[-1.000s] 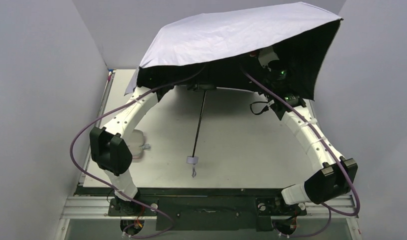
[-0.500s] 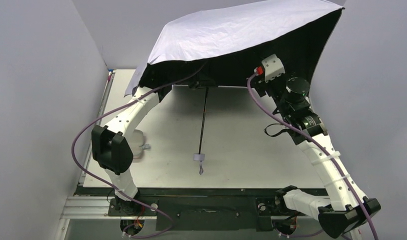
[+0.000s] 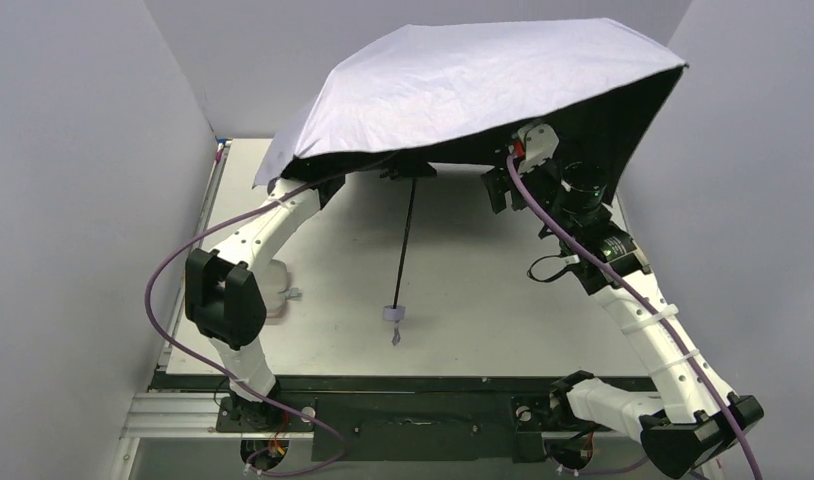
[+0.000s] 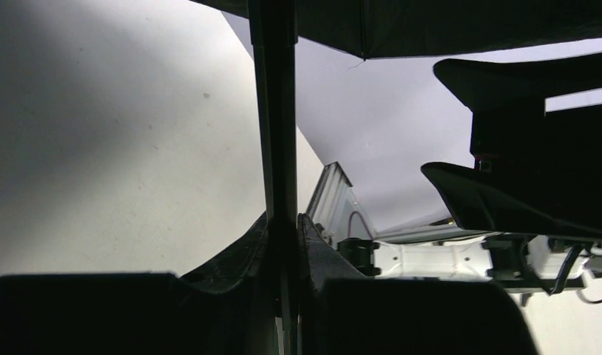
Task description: Open the umbrella
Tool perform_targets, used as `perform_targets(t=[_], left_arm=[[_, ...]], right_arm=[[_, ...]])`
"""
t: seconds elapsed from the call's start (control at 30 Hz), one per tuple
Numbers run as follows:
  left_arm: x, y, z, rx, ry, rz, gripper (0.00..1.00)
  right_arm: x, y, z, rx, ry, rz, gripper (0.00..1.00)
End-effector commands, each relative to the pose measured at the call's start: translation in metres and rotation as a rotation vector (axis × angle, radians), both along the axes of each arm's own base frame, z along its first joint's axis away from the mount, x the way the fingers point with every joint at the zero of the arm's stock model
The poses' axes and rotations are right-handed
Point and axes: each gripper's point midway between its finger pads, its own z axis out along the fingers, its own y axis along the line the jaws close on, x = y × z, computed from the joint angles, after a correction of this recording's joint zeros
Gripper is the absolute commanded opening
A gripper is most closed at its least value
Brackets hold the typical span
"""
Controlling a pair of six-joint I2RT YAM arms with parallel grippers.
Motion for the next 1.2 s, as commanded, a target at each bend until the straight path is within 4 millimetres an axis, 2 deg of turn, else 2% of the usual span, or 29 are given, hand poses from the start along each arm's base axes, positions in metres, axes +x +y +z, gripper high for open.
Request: perform_targets(t=[0.0, 0.03, 0.07, 0.1, 0.13, 0.17, 0.2, 0.23, 0.27, 0.43, 0.57, 0.63, 0.67, 0.73, 0.8, 0.87, 0.97, 1.03, 1.13, 1.17], left_arm=[[0.006, -0.003, 0.038, -0.073, -0.365, -0.035, 0.00], [0.009, -0.004, 0.026, -0.064, -0.359, -0.035, 0.00], [0.010, -0.006, 0.027, -0.082, -0.388, -0.034, 0.01], [0.010, -0.006, 0.014, -0.077, -0.375, -0.031, 0.02], [0.009, -0.008, 0.013, -0.088, -0.400, -0.029, 0.02], [0.007, -0.007, 0.000, -0.078, -0.392, -0.021, 0.03], [0.003, -0.010, 0.002, -0.096, -0.428, -0.021, 0.03], [0.000, -0.009, -0.010, -0.084, -0.425, -0.013, 0.04], [-0.003, -0.010, -0.013, -0.075, -0.443, -0.013, 0.04], [-0.014, -0.007, -0.056, -0.016, -0.385, -0.013, 0.11], [-0.024, -0.002, -0.068, 0.019, -0.384, 0.013, 0.14], [-0.033, -0.003, -0.072, 0.041, -0.383, 0.020, 0.24], [-0.035, -0.002, -0.074, 0.052, -0.386, 0.023, 0.40], [-0.039, 0.000, -0.080, 0.085, -0.386, 0.029, 0.61], [-0.043, 0.004, -0.090, 0.146, -0.397, 0.029, 0.71], [-0.049, 0.011, -0.102, 0.220, -0.409, 0.017, 0.76], [-0.064, 0.026, -0.126, 0.342, -0.389, -0.028, 0.80], [-0.072, 0.041, -0.143, 0.446, -0.425, -0.077, 0.83], [-0.094, 0.066, -0.168, 0.593, -0.412, -0.176, 0.94], [-0.095, 0.074, -0.171, 0.642, -0.460, -0.205, 0.96]], right_arm=[[-0.012, 0.006, -0.012, 0.038, 0.031, 0.036, 0.68], [-0.014, 0.006, -0.017, 0.028, 0.041, 0.044, 0.68], [-0.017, 0.005, -0.024, 0.018, 0.052, 0.050, 0.68], [-0.020, 0.005, -0.031, 0.002, 0.065, 0.059, 0.68], [-0.024, 0.003, -0.039, -0.010, 0.076, 0.062, 0.68], [-0.028, 0.001, -0.050, -0.030, 0.092, 0.067, 0.68], [-0.031, 0.000, -0.055, -0.040, 0.100, 0.067, 0.68], [-0.035, -0.003, -0.066, -0.060, 0.114, 0.066, 0.68], [-0.038, -0.005, -0.071, -0.069, 0.120, 0.066, 0.68], [-0.054, -0.014, -0.104, -0.131, 0.152, 0.075, 0.67], [-0.063, -0.018, -0.120, -0.157, 0.169, 0.083, 0.67], [-0.067, -0.019, -0.126, -0.165, 0.176, 0.088, 0.67], [-0.069, -0.019, -0.127, -0.171, 0.176, 0.092, 0.67], [-0.073, -0.021, -0.135, -0.187, 0.188, 0.094, 0.67], [-0.076, -0.024, -0.139, -0.199, 0.189, 0.093, 0.67], [-0.081, -0.026, -0.144, -0.209, 0.195, 0.096, 0.67], [-0.090, -0.028, -0.150, -0.224, 0.195, 0.113, 0.66], [-0.098, -0.030, -0.157, -0.245, 0.197, 0.128, 0.67], [-0.108, -0.034, -0.169, -0.297, 0.219, 0.151, 0.68], [-0.110, -0.034, -0.171, -0.314, 0.221, 0.161, 0.68]])
